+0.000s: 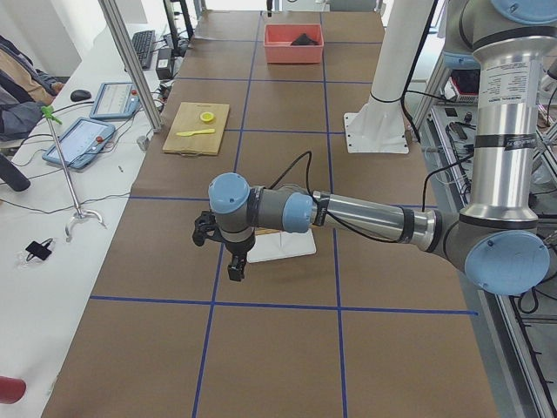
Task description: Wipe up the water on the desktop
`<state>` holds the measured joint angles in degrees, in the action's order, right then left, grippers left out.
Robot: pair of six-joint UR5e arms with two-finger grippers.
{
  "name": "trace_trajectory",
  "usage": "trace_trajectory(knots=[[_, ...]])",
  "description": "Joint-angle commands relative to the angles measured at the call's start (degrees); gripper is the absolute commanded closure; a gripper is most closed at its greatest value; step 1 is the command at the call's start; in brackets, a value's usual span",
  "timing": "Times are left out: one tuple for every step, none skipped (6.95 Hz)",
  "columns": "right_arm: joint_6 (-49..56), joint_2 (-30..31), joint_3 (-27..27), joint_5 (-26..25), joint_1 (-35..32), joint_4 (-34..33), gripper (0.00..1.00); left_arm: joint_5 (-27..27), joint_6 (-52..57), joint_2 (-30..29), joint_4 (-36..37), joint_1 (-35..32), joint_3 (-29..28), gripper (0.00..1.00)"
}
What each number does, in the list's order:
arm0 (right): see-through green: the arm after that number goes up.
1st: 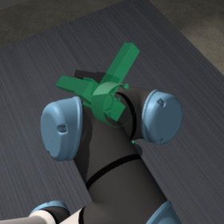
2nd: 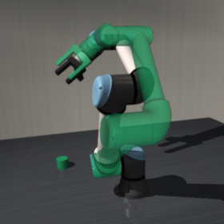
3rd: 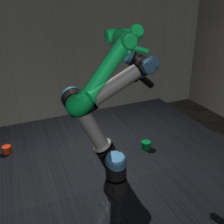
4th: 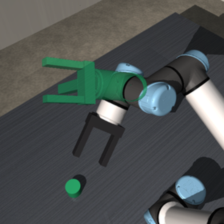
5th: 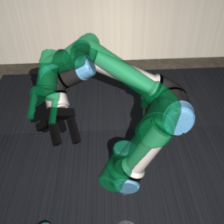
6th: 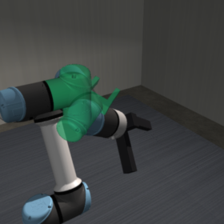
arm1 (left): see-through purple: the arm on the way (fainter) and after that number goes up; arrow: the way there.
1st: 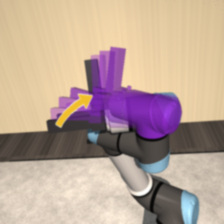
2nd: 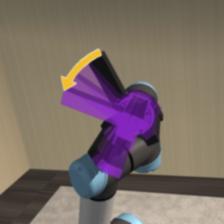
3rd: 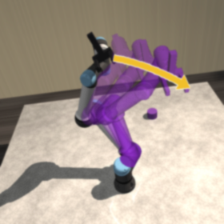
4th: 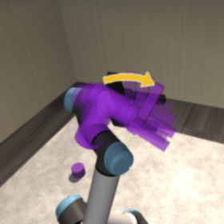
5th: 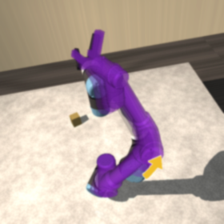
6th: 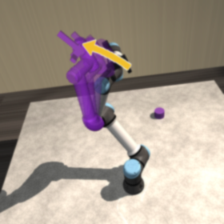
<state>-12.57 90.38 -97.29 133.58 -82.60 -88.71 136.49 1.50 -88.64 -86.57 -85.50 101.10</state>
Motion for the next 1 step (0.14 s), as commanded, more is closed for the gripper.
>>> trace_trajectory(knots=[[0.0,1.02,-1.4,0.45,-0.01,-0.06,0.0,0.0,0.0,-0.39,-0.09,0.08,1.12,0.02]])
